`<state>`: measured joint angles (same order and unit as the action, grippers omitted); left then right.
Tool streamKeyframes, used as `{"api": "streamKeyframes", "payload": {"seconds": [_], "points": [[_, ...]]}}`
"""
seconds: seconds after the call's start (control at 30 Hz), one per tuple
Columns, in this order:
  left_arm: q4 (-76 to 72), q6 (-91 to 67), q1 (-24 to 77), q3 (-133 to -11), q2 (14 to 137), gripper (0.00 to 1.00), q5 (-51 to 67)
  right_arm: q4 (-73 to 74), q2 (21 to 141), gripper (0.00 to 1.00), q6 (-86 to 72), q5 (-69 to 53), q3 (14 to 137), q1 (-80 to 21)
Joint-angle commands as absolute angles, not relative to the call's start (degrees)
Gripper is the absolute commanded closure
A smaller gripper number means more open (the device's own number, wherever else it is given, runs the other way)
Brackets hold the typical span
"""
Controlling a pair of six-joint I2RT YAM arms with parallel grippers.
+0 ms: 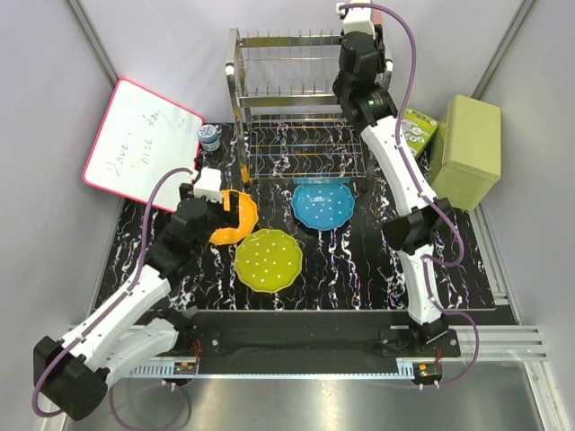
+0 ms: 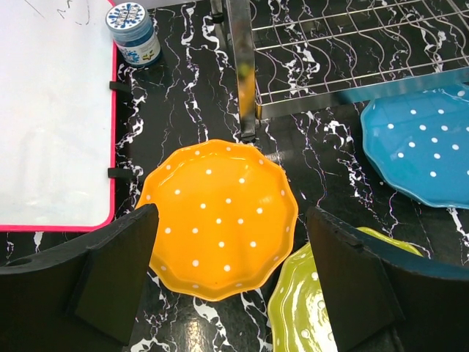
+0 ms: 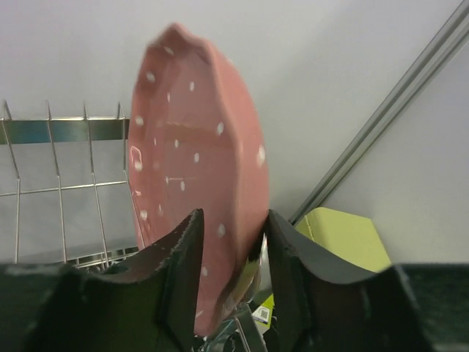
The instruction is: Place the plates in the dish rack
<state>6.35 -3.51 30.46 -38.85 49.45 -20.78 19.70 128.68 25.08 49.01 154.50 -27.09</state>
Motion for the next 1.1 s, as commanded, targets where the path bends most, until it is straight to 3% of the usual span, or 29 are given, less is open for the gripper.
{"api": "streamKeyframes", "payload": {"seconds": [0.0, 0.37, 0.53, 0.7, 0.77, 0.8, 0.9, 0.93, 1.07], "points": [[3.0, -4.1, 30.3, -40.1, 50.6, 0.12, -19.9, 15.5, 126.0, 0.51, 26.3, 50.8, 153.8, -26.9], [2.9, -2.6, 30.2, -42.5, 52.6, 0.11, -21.3, 14.8, 122.6, 0.44, 30.0, 50.0, 157.0, -28.0], [6.9, 8.1, 30.1, -47.5, 53.3, 0.01, -24.3, 10.6, 115.8, 0.42, 36.8, 50.5, 157.0, -30.3], [25.8, 11.7, 30.0, -52.6, 51.1, 0.01, -4.7, 15.3, 103.3, 0.39, 33.2, 51.9, 141.7, -30.3], [32.7, 11.0, 30.0, -53.4, 50.2, 0.01, 0.6, 23.9, 95.0, 0.29, 28.8, 47.9, 135.0, -30.2], [34.8, 8.9, 29.9, -53.6, 49.9, 0.01, 4.0, 27.3, 92.1, 0.18, 26.8, 45.8, 128.4, -30.2], [39.9, 0.3, 27.2, -52.2, 49.4, 0.01, 4.8, 46.5, 82.4, 0.05, 17.6, 29.8, 120.8, -30.2], [40.1, -3.5, 25.8, -51.2, 49.0, 0.01, 4.4, 50.5, 78.4, 0.00, 13.6, 19.4, 118.9, -30.1], [37.4, -14.0, 22.2, -45.5, 49.1, 0.01, -1.0, 58.7, 71.8, 0.00, 2.3, 1.2, 104.9, -30.2]]}}
